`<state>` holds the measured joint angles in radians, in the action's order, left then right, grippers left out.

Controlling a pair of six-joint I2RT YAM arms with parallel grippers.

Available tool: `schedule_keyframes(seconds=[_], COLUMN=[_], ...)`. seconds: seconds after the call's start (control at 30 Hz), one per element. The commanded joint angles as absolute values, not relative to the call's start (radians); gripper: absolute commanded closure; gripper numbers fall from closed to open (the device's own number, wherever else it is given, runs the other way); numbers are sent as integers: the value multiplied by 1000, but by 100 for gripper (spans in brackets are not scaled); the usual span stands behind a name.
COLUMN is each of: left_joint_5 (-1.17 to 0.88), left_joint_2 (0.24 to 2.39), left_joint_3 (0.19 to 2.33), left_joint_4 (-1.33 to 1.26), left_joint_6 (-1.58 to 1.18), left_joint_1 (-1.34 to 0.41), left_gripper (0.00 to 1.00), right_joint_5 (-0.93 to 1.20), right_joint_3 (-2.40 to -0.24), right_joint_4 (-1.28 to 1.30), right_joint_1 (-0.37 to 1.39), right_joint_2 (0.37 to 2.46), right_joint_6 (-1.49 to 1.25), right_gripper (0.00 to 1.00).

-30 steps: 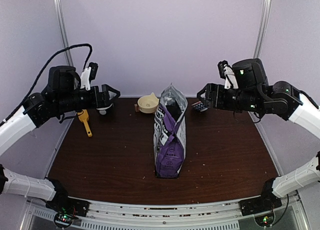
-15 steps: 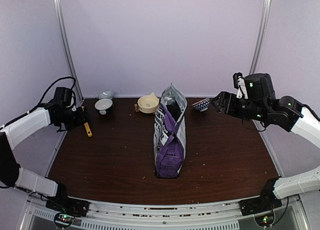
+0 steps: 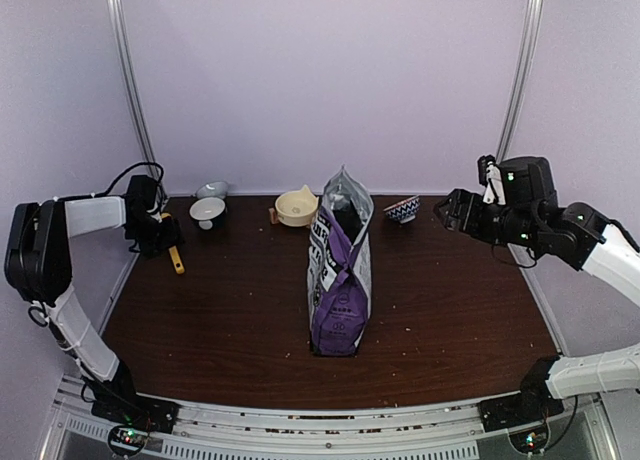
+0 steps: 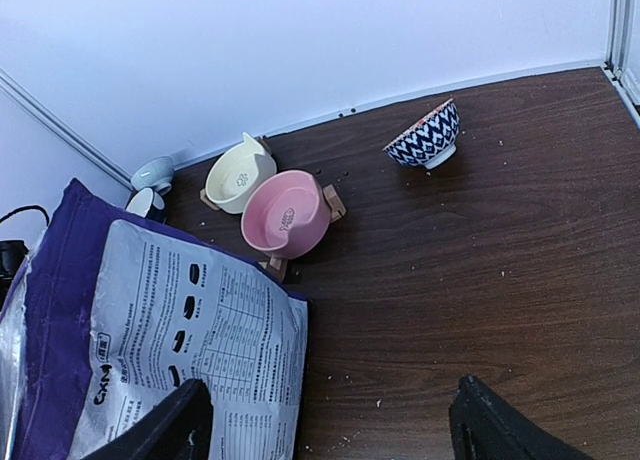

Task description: Serve the pet food

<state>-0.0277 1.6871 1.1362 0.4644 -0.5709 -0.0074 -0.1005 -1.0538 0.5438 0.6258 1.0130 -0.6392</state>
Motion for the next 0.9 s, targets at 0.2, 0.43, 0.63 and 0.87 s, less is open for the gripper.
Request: schedule_keyframes(seconds=[0.2, 0.43, 0.63, 0.87], left_joint_5=[-62, -65, -69, -67], left_joint_2=[1840, 1890, 1909, 1914], left_joint_3=[1226, 1239, 1248, 1258], left_joint_4=[460, 460, 453, 459], left_joint_6=[-542, -545, -544, -536], left_joint_1=[26, 34, 37, 37], left_gripper=[44, 50, 60, 72], right_joint_5=[-20, 2, 6, 11], right_joint_3=[-1062, -1075, -1074, -1068], right_joint_4=[514, 505, 505, 501], right_joint_1=[559, 545, 540, 538], right_joint_2=[1044, 1079, 1087, 1088], right_joint_6=[-647, -653, -658, -666], right_gripper=[16, 17, 17, 17])
